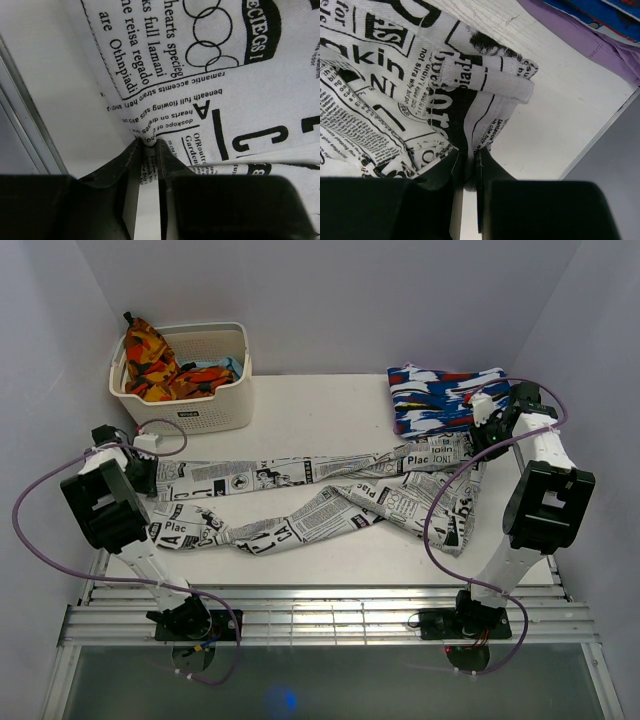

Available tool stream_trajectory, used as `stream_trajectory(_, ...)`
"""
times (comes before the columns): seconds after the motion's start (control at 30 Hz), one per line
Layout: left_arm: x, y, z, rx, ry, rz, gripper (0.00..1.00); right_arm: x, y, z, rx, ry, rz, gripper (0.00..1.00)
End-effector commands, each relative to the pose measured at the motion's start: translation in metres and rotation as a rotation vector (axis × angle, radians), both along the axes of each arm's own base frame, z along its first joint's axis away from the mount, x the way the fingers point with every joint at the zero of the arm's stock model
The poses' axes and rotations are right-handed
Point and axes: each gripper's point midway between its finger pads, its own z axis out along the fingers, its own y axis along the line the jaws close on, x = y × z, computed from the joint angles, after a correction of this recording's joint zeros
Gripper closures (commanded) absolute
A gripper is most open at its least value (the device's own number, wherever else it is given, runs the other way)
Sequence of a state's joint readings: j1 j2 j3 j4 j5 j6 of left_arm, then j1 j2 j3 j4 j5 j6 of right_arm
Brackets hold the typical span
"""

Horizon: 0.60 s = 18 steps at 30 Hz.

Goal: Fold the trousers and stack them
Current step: Flatten the trousers out

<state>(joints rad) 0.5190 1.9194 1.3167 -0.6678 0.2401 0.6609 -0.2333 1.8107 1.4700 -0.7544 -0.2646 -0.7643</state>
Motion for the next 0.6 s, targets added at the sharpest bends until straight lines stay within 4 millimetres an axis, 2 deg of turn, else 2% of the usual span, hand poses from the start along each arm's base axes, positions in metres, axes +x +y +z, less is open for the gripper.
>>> stream_trajectory(0.0, 0.003, 0.012, 0.008, 0.016, 0.009, 0.082, 0.73, 0.001, 0.002, 0.022, -0.010, -0.056, 0.020, 0.92)
stream_trajectory(0.03, 0.000, 0.010, 0.014, -0.004, 0.008, 0.107, 0.75, 0.001, 0.003, 0.024, -0.012, -0.062, 0.023, 0.92)
stream_trajectory(0.17, -0.006, 0.001, 0.035, -0.065, -0.017, 0.163, 1.00, 0.002, 0.003, 0.028, -0.012, -0.077, 0.024, 0.92)
stream_trajectory(0.23, -0.012, -0.002, 0.048, -0.116, -0.023, 0.204, 1.00, 0.000, 0.003, 0.028, -0.011, -0.075, 0.022, 0.92)
stream_trajectory(0.27, -0.012, -0.003, 0.063, -0.134, -0.052, 0.245, 1.00, -0.002, 0.003, 0.031, -0.017, -0.085, 0.025, 0.92)
stream_trajectory(0.33, -0.022, -0.009, 0.078, -0.196, -0.043, 0.285, 1.00, -0.008, 0.003, 0.030, -0.027, -0.081, 0.032, 0.92)
stream_trajectory(0.37, -0.024, -0.011, 0.095, -0.213, -0.070, 0.320, 1.00, -0.011, 0.002, 0.034, -0.041, -0.097, 0.041, 0.92)
stream_trajectory(0.5, -0.051, -0.012, 0.124, -0.307, -0.081, 0.462, 1.00, -0.028, -0.002, 0.034, -0.072, -0.112, 0.067, 0.92)
stream_trajectory(0.53, -0.058, -0.016, 0.128, -0.345, -0.070, 0.489, 1.00, -0.032, -0.003, 0.039, -0.081, -0.128, 0.074, 0.92)
stream_trajectory(0.57, -0.062, -0.014, 0.132, -0.363, -0.071, 0.523, 1.00, -0.040, -0.002, 0.034, -0.083, -0.117, 0.084, 0.92)
